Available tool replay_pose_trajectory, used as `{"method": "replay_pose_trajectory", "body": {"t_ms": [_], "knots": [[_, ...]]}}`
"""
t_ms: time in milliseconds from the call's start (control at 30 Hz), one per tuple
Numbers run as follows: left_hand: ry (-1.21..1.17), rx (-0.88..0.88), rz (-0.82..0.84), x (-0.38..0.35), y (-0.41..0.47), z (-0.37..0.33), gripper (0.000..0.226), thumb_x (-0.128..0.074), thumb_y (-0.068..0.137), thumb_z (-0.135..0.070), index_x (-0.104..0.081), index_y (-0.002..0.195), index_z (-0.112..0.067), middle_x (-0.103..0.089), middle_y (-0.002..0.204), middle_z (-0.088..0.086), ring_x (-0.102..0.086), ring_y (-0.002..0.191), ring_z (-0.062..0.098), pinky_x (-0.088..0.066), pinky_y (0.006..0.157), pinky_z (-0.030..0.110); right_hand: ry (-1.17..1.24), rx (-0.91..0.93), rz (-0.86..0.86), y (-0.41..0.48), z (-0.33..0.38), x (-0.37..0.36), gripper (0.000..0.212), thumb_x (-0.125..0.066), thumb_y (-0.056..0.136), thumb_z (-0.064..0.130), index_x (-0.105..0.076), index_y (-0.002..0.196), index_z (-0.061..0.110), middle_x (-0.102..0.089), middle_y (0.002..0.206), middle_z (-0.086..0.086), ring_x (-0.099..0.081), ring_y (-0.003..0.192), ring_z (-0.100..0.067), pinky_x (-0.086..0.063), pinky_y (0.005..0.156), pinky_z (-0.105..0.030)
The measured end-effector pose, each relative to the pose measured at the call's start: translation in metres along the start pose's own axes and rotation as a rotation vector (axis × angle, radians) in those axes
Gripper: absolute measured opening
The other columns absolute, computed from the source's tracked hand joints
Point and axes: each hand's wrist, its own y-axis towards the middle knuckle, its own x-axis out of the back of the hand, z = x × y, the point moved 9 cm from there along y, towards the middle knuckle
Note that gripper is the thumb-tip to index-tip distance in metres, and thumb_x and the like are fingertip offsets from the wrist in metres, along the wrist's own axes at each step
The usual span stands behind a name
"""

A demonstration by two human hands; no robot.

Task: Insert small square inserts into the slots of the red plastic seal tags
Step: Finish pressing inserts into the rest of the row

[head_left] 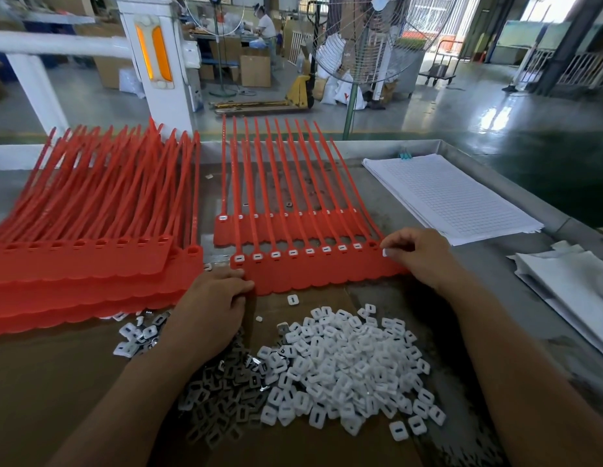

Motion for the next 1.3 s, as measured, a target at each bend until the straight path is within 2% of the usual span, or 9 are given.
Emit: {"method": "replay_pose_trajectory", "body": {"t_ms": [100,200,433,567,733,867,1000,1200,1300], "knots": [[-0.003,0.008,0.002,0.0,0.0,-0.001,0.033,-0.048,0.09,-0.011,-0.059,0.12,-0.018,-0.048,0.134,-0.005,-0.035,0.126,0.012,-0.022,0.104,0.022,0.004,-0.01,-0.056,0.008,-0.004,0.001,0.01,-0.063,0.081,0.0,-0.069,0.086,0.006,-0.061,0.079,-0.001,-0.05,0.066,-0.004,-0.033,0.055,0.001],[-0.009,0.008,0.002,0.0,0.0,-0.001,0.034,-0.048,0.09,-0.01,-0.059,0.121,-0.018,-0.047,0.135,-0.005,-0.035,0.127,0.012,-0.021,0.104,0.021,0.01,-0.046,-0.075,0.018,-0.009,-0.003,0.01,-0.062,0.083,0.004,-0.068,0.089,0.009,-0.06,0.084,-0.002,-0.051,0.074,-0.009,-0.034,0.053,-0.006],[-0.017,0.005,-0.004,-0.001,0.001,-0.001,0.033,-0.049,0.089,-0.009,-0.06,0.119,-0.017,-0.048,0.133,-0.004,-0.036,0.126,0.012,-0.022,0.104,0.021,0.026,-0.124,0.046,0.028,-0.017,-0.019,0.012,-0.059,0.086,0.003,-0.067,0.095,0.002,-0.063,0.093,-0.013,-0.05,0.073,-0.01,-0.033,0.049,0.0],[-0.028,0.003,-0.016,-0.001,0.0,-0.001,0.032,-0.051,0.088,-0.008,-0.062,0.117,-0.016,-0.05,0.132,-0.002,-0.039,0.125,0.014,-0.024,0.104,0.022,0.022,-0.116,0.06,0.029,-0.015,-0.023,0.015,-0.059,0.086,0.001,-0.066,0.098,-0.002,-0.059,0.087,-0.008,-0.046,0.063,-0.001,-0.033,0.05,0.001],[-0.034,0.009,-0.014,0.0,-0.001,-0.001,0.032,-0.051,0.088,-0.007,-0.062,0.116,-0.015,-0.05,0.132,-0.001,-0.039,0.124,0.014,-0.025,0.105,0.024,0.026,-0.13,0.064,0.032,-0.019,-0.027,0.014,-0.058,0.085,-0.001,-0.065,0.097,-0.004,-0.057,0.084,-0.007,-0.045,0.063,-0.002,-0.033,0.05,0.0],[-0.027,0.016,-0.011,0.0,-0.001,-0.001,0.032,-0.05,0.089,-0.008,-0.061,0.118,-0.016,-0.049,0.133,-0.003,-0.038,0.124,0.013,-0.024,0.103,0.023,0.05,-0.157,0.064,0.037,-0.024,-0.027,0.011,-0.062,0.083,-0.001,-0.067,0.092,0.001,-0.054,0.069,0.001,-0.047,0.063,-0.005,-0.034,0.05,-0.004],[-0.027,0.02,-0.008,0.001,-0.002,-0.001,0.032,-0.05,0.089,-0.008,-0.061,0.118,-0.017,-0.048,0.133,-0.003,-0.037,0.125,0.013,-0.024,0.103,0.023,0.098,-0.18,0.054,0.04,-0.025,-0.026,0.021,-0.065,0.078,-0.005,-0.067,0.096,0.006,-0.059,0.077,0.003,-0.05,0.067,-0.002,-0.037,0.053,-0.001],[-0.038,0.021,-0.004,0.001,-0.002,-0.001,0.032,-0.05,0.089,-0.007,-0.061,0.118,-0.015,-0.049,0.133,-0.003,-0.037,0.126,0.013,-0.023,0.104,0.023,0.035,-0.308,0.117,0.047,-0.026,-0.026,0.021,-0.069,0.073,-0.005,-0.065,0.082,0.014,-0.061,0.084,0.0,-0.051,0.073,-0.006,-0.035,0.057,-0.015],[-0.034,0.016,-0.008,0.002,-0.002,-0.002,0.032,-0.049,0.089,-0.008,-0.061,0.118,-0.015,-0.049,0.133,-0.003,-0.037,0.125,0.013,-0.022,0.103,0.021,-0.007,-0.345,0.144,0.05,-0.021,-0.026,0.018,-0.07,0.071,-0.005,-0.067,0.082,0.009,-0.061,0.089,-0.004,-0.051,0.081,-0.011,-0.039,0.069,-0.022]]}}
